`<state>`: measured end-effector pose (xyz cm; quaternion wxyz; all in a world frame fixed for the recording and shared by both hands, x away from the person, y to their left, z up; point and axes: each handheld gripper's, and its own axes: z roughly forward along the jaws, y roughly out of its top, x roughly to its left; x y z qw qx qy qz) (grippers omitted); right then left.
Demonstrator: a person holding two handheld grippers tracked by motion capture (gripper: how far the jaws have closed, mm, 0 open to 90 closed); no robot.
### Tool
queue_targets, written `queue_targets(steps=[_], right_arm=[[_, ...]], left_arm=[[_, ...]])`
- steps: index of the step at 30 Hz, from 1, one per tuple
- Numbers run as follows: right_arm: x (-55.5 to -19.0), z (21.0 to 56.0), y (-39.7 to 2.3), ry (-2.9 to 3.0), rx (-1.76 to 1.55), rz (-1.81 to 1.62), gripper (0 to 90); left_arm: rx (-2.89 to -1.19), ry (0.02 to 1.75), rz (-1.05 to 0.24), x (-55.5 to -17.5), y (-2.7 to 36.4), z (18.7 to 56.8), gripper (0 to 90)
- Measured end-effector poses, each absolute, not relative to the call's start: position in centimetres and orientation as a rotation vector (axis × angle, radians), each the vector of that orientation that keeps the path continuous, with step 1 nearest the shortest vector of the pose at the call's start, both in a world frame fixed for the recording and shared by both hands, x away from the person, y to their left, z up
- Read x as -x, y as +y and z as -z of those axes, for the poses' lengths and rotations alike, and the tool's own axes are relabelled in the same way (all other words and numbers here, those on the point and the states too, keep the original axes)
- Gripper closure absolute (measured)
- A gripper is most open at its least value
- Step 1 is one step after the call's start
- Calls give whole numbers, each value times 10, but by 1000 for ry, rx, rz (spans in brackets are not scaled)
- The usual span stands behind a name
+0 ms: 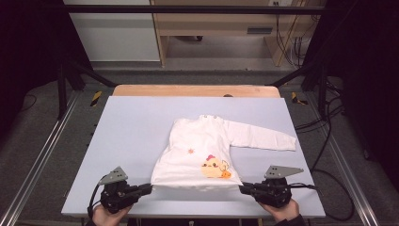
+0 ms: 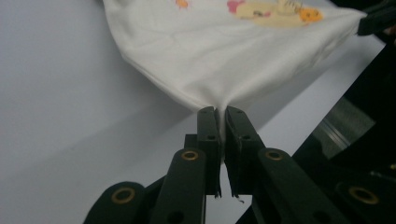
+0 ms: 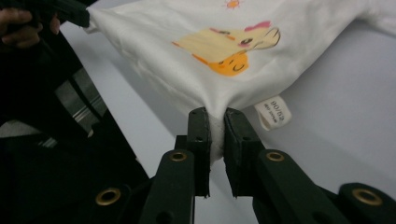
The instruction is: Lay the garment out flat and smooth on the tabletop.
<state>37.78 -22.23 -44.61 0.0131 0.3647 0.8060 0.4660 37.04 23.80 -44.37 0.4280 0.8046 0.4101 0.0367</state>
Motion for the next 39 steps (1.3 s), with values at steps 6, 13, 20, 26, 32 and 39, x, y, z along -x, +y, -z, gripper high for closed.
queue_targets(steps=[6,13,20,26,32,39], right_arm=[[-382,455,-216,2536,-1119,-1338,522],[-396,446,-219,2322,-1067,-1467,303],[-418,448,-208,2218,-1066,-1484,129],[-435,450,-196,2201,-1066,-1488,66],[-444,452,-181,2238,-1043,-1459,23],[-449,453,-167,2260,-1003,-1457,12]], left_arm=[[-1951,998,-125,-375,245,441,644],[-1904,990,-317,-392,251,430,394],[-1869,971,-403,-419,250,432,250],[-1858,958,-424,-433,246,435,139],[-1857,963,-442,-443,243,431,38],[-1855,959,-448,-458,241,425,18]])
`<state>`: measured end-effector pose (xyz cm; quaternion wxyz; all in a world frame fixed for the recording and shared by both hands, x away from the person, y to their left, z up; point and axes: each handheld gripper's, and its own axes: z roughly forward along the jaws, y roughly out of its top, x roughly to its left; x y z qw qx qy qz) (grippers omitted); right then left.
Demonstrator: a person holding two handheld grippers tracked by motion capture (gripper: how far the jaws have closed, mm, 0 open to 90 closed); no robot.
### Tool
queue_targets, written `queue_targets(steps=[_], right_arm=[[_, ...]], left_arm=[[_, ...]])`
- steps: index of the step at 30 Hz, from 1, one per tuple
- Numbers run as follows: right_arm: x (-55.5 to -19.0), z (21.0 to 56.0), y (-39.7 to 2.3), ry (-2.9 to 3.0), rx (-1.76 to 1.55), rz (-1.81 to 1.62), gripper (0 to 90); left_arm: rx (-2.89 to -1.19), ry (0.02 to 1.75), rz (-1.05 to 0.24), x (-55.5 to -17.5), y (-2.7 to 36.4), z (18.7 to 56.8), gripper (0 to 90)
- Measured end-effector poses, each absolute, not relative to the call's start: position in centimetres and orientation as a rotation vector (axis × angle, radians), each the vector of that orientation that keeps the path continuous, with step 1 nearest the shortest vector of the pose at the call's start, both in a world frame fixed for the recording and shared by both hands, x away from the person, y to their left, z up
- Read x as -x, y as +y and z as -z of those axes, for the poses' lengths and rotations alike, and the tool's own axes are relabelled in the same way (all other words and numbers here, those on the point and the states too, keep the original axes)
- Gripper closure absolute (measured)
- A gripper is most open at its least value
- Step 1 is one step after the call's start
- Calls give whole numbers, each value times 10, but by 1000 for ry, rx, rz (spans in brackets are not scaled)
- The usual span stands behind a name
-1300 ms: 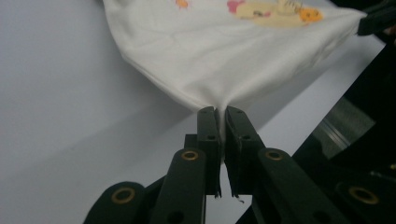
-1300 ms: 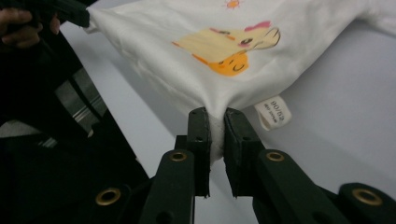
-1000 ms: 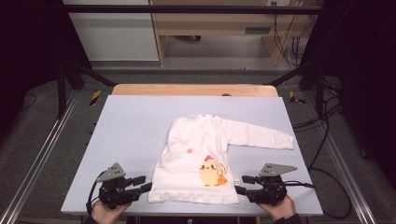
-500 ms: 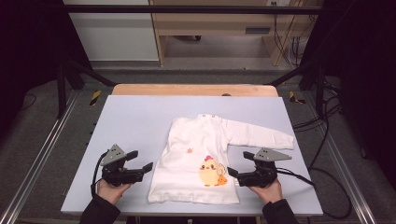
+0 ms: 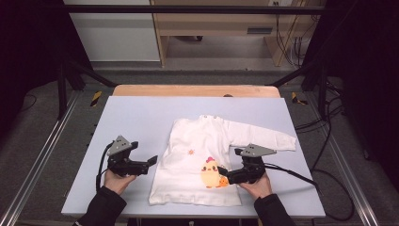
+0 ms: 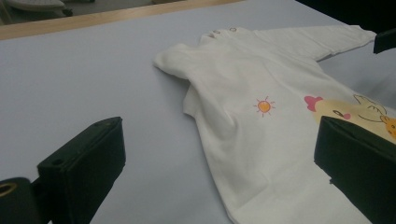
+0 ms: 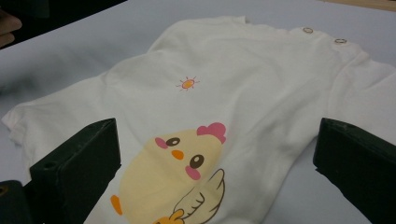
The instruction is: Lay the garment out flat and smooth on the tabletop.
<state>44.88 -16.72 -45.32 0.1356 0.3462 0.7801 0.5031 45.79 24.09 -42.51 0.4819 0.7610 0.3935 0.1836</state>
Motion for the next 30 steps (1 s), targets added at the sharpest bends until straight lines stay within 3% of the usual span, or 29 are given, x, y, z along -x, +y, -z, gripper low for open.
queue_targets(steps=[11,21,30], right_arm=[[-446,462,-158,2325,-975,-1418,55],[-437,471,-156,2398,-926,-1360,358],[-434,473,-156,2430,-922,-1329,718]], left_arm=[[-1829,958,-459,-482,239,413,18],[-1819,955,-472,-501,229,409,19],[-1843,952,-468,-516,215,408,21]])
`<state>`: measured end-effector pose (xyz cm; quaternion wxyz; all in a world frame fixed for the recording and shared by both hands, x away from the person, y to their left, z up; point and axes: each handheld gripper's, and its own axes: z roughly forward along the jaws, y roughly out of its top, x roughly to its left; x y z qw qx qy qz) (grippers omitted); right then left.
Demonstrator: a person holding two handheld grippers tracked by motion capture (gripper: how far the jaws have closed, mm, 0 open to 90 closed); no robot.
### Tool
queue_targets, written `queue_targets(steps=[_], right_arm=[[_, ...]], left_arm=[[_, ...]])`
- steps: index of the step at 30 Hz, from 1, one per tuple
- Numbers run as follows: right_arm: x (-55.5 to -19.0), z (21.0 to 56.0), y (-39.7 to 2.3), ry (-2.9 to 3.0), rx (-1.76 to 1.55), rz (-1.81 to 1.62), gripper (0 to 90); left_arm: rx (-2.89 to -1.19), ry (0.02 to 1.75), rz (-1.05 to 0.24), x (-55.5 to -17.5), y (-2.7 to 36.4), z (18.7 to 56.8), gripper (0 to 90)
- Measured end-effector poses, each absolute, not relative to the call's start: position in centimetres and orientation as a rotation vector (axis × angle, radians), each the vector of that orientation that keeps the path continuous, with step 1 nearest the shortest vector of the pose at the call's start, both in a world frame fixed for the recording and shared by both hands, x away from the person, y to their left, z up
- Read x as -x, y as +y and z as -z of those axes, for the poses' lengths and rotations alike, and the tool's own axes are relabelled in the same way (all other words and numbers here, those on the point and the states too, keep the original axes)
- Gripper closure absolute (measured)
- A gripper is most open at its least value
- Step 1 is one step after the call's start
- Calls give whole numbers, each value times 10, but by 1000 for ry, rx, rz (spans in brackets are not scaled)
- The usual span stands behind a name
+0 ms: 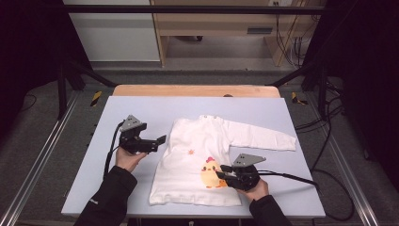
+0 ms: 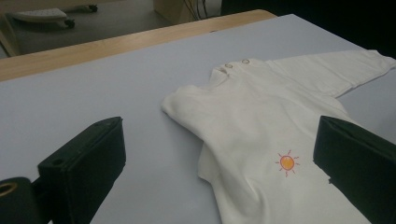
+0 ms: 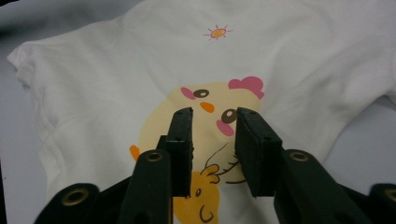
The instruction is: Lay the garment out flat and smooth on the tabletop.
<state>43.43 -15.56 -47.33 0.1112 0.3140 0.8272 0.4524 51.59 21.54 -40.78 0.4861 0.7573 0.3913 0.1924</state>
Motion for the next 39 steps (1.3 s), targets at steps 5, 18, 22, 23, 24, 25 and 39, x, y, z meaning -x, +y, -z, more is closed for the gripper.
queue_targets(steps=[5,18,22,23,24,25,39], right_arm=[[-433,474,-156,2477,-918,-1327,855],[-432,481,-154,2556,-921,-1262,900],[-432,482,-154,2566,-923,-1242,900],[-432,482,-153,2567,-921,-1238,900],[-432,483,-153,2570,-918,-1233,900],[-432,484,-153,2571,-913,-1227,900],[-432,486,-153,2578,-915,-1214,900]], left_arm=[[-1852,947,-465,-525,206,406,26],[-1907,951,-474,-549,184,412,51],[-1931,963,-475,-558,176,419,56],[-1936,971,-483,-561,174,422,61],[-1936,977,-479,-563,173,424,64],[-1934,991,-467,-567,172,428,66],[-1989,1081,-417,-587,169,460,81]])
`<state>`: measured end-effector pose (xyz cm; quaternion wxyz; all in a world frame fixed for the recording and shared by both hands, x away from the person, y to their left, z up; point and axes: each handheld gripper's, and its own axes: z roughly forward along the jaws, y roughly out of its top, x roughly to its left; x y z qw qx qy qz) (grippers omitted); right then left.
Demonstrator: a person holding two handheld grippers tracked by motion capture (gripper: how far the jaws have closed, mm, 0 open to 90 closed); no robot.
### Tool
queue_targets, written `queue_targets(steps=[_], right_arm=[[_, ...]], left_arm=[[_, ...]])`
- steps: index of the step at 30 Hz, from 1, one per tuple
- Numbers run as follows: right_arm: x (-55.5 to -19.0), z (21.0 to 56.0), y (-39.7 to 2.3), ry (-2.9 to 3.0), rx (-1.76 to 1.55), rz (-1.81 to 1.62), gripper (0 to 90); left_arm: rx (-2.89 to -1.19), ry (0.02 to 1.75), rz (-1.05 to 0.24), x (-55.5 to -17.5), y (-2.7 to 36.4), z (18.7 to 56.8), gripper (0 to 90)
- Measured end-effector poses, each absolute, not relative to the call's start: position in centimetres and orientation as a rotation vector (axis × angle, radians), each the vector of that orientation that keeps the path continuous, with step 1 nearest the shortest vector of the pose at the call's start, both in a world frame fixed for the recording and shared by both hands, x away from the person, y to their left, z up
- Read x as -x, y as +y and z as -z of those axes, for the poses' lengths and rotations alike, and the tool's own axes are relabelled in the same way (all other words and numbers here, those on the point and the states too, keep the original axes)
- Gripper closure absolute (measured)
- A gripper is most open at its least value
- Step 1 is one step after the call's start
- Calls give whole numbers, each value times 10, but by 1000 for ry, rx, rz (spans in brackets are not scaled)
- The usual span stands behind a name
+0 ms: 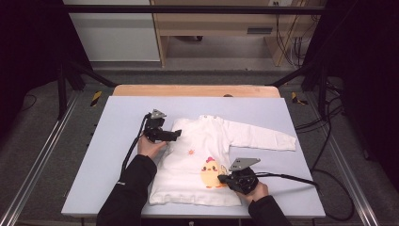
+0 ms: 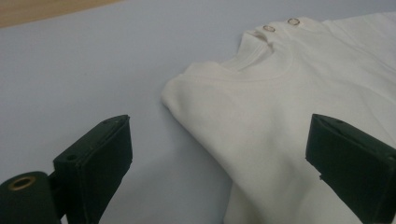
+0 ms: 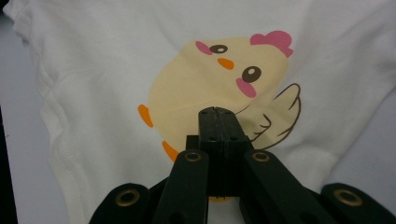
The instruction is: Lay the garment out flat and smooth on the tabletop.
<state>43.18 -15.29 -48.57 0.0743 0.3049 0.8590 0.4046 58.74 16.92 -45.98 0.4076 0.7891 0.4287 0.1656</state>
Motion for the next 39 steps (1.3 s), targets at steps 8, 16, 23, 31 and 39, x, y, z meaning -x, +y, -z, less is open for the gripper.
queue_targets(steps=[8,16,23,31,39], right_arm=[[-432,486,-153,2577,-911,-1215,900],[-432,486,-153,2580,-913,-1219,900],[-432,486,-153,2579,-910,-1220,900],[-432,486,-154,2579,-909,-1224,900],[-432,486,-153,2579,-906,-1223,900]], left_arm=[[-2019,1140,-356,-590,166,469,312],[-2000,1179,-282,-590,161,473,605],[-1972,1170,-347,-583,153,464,823],[-1921,1073,-409,-566,142,435,837],[-1983,917,-374,-546,97,426,837]])
